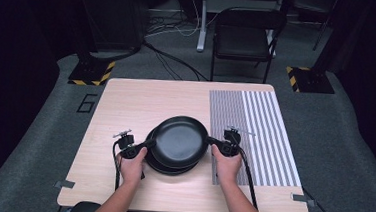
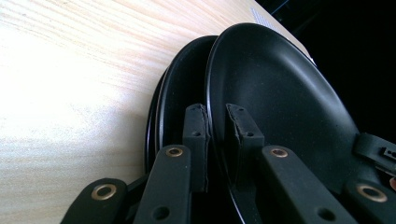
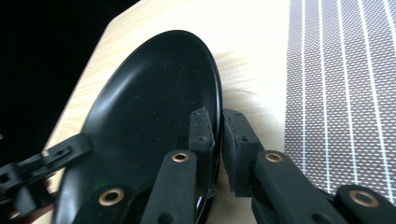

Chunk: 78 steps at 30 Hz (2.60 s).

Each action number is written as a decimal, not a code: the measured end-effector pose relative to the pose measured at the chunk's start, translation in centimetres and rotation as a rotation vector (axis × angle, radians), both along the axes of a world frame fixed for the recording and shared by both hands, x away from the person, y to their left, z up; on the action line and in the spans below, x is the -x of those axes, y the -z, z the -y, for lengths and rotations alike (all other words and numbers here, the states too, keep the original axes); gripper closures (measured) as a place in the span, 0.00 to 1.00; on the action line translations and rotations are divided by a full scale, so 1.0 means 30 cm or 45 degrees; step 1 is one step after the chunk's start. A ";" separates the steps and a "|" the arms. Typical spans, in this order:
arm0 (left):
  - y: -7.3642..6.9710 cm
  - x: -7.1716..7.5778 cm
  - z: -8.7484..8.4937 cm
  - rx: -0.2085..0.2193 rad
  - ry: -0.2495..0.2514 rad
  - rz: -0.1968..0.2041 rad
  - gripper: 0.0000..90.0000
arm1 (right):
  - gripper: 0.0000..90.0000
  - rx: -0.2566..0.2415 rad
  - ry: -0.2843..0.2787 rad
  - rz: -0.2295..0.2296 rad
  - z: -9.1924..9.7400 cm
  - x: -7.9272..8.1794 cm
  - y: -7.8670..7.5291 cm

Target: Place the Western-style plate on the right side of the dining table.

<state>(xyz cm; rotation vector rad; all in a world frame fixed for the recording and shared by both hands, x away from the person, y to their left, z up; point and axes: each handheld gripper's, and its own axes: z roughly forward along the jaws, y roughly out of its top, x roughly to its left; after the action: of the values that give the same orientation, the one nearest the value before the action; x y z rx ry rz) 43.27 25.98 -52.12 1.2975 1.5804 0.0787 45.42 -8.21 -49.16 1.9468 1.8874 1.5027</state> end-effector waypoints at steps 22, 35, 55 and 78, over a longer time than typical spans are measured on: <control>0.008 0.023 0.002 0.023 -0.051 0.013 0.89 | 0.91 -0.004 0.070 -0.007 -0.036 0.031 0.019; 0.009 0.023 -0.001 0.042 -0.055 0.013 0.90 | 0.91 -0.032 0.041 -0.004 -0.026 0.039 0.025; -0.008 0.021 -0.001 0.022 -0.052 0.002 0.90 | 0.92 -0.032 0.029 -0.008 -0.025 0.040 0.012; -0.058 0.010 0.003 -0.010 -0.021 0.047 0.91 | 0.93 -0.082 0.027 -0.044 -0.006 0.021 -0.009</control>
<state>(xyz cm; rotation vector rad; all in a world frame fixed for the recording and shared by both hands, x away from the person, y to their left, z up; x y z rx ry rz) 42.97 25.89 -50.38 1.2824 1.5613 0.1188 44.79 -8.02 -48.88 2.0263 1.8479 1.5528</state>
